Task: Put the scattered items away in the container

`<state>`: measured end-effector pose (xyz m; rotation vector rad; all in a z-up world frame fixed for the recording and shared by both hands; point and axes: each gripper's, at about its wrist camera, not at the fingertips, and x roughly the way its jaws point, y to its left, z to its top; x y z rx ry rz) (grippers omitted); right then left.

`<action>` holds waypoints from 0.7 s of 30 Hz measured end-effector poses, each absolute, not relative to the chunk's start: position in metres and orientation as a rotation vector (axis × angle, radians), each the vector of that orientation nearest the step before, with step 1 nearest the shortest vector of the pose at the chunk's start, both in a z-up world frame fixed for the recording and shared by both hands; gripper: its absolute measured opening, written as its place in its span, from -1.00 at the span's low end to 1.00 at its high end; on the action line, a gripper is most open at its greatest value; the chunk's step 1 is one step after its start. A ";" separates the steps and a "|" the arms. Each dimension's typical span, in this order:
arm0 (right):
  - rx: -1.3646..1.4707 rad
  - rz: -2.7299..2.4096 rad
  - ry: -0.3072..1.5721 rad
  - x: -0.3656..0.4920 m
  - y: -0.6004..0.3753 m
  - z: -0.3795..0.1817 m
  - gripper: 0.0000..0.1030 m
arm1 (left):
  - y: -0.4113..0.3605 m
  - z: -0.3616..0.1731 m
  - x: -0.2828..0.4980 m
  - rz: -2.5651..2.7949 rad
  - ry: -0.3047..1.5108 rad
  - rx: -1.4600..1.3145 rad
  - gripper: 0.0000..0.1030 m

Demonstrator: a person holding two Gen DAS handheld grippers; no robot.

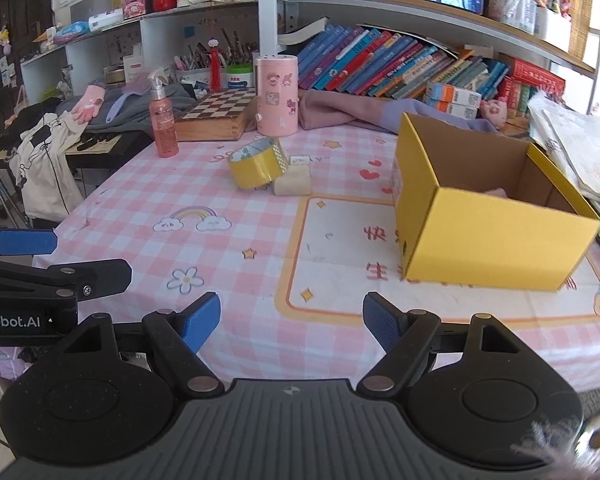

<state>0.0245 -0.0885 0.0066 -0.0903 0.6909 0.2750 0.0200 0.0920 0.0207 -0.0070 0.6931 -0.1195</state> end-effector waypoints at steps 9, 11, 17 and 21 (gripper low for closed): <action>-0.092 0.304 0.711 0.057 -0.089 0.001 0.51 | 0.089 0.016 0.045 -0.091 0.714 -0.009 0.73; -0.090 0.307 0.713 0.064 -0.090 0.000 0.51 | 0.088 0.015 0.050 -0.086 0.717 -0.008 0.73; -0.089 0.305 0.705 0.086 -0.093 -0.002 0.49 | 0.089 0.014 0.069 -0.063 0.711 0.008 0.73; -0.088 0.297 0.687 0.105 -0.095 0.000 0.49 | 0.089 0.011 0.083 -0.050 0.710 0.019 0.73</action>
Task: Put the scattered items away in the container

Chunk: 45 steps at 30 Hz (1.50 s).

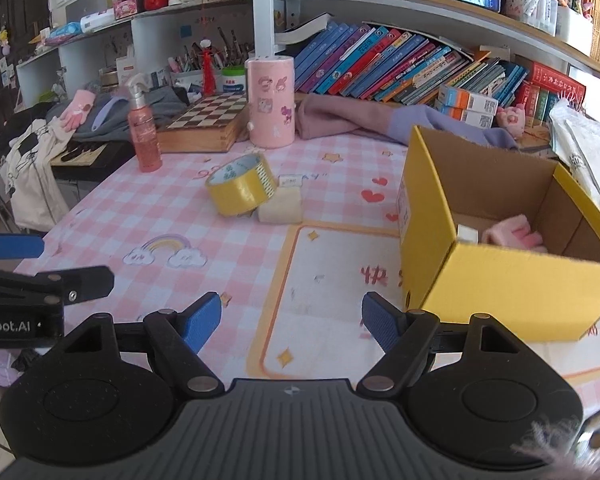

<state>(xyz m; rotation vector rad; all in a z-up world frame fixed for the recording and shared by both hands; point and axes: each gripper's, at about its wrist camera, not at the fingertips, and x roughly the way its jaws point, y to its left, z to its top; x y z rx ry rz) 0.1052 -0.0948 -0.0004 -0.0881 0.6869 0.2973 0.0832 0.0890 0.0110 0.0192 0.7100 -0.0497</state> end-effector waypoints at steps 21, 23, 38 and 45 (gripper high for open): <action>-0.048 0.297 0.643 0.202 -0.100 0.010 0.49 | 0.072 -0.002 0.162 -0.058 0.709 0.058 0.73; -0.047 0.296 0.644 0.208 -0.102 0.009 0.49 | 0.069 -0.003 0.168 -0.060 0.708 0.059 0.73; -0.038 0.319 0.656 0.240 -0.108 0.009 0.49 | 0.054 -0.006 0.195 -0.063 0.721 0.070 0.73; -0.038 0.321 0.675 0.253 -0.108 0.004 0.49 | 0.051 -0.013 0.210 -0.072 0.718 0.073 0.73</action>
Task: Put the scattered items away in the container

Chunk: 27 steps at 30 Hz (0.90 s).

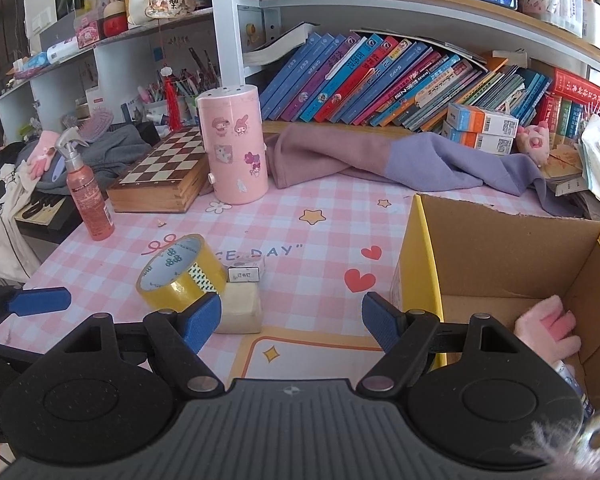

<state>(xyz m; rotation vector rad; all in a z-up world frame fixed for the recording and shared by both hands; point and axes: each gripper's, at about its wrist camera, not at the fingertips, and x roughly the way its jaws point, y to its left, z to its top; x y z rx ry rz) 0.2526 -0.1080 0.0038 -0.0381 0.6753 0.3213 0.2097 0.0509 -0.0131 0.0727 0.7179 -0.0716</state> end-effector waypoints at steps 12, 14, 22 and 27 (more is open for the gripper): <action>-0.034 0.305 0.696 0.272 -0.106 -0.001 0.49 | 0.046 -0.044 0.251 -0.081 0.741 0.053 0.72; -0.035 0.303 0.698 0.274 -0.107 -0.001 0.49 | 0.045 -0.046 0.254 -0.082 0.742 0.058 0.72; -0.031 0.304 0.718 0.283 -0.104 -0.007 0.49 | 0.045 -0.051 0.263 -0.084 0.744 0.062 0.72; -0.030 0.309 0.723 0.289 -0.101 -0.008 0.49 | 0.047 -0.047 0.267 -0.071 0.735 0.063 0.72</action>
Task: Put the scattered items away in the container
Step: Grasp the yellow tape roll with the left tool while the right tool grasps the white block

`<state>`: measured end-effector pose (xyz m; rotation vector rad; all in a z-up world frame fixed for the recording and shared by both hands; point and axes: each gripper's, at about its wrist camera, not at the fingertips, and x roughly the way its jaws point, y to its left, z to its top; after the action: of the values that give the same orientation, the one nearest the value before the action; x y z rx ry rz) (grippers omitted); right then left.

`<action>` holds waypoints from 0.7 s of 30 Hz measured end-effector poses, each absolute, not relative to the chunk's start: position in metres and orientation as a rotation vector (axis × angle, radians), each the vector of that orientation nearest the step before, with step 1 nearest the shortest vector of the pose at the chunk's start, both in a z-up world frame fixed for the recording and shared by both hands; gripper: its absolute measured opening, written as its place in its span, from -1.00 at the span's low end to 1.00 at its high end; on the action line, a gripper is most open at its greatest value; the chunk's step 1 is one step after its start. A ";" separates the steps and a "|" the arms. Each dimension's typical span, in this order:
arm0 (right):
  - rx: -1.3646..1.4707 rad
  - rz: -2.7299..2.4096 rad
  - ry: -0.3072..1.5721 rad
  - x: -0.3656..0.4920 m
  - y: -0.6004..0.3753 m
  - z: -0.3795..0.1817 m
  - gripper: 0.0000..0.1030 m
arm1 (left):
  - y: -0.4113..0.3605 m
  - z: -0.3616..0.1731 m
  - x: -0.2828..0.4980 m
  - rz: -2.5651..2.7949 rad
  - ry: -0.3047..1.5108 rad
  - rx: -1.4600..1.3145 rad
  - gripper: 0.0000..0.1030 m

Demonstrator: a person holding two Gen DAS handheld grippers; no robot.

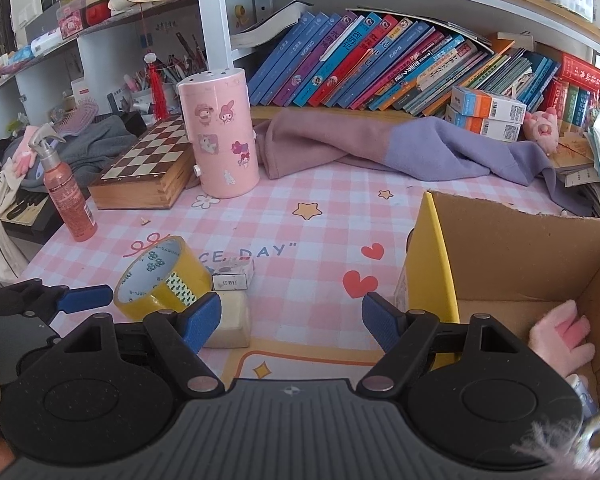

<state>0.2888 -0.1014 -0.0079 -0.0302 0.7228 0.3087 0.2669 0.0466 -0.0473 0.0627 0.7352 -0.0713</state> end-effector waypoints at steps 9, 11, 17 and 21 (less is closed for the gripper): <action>-0.026 0.303 0.718 0.299 -0.099 -0.007 0.50 | 0.042 -0.045 0.286 -0.145 0.740 0.138 -0.12; -0.030 0.306 0.717 0.299 -0.098 -0.007 0.50 | 0.041 -0.049 0.290 -0.185 0.756 0.135 -0.33; -0.030 0.317 0.718 0.300 -0.094 -0.007 0.51 | 0.047 -0.038 0.280 -0.181 0.738 0.112 -0.83; -0.042 0.358 0.737 0.302 -0.081 -0.011 0.51 | 0.071 -0.024 0.262 -0.110 0.720 0.065 -0.85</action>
<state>0.3022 -0.0810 -0.0111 -0.0425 0.7370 0.3581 0.2620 0.0714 -0.0241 0.0646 0.7204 -0.1099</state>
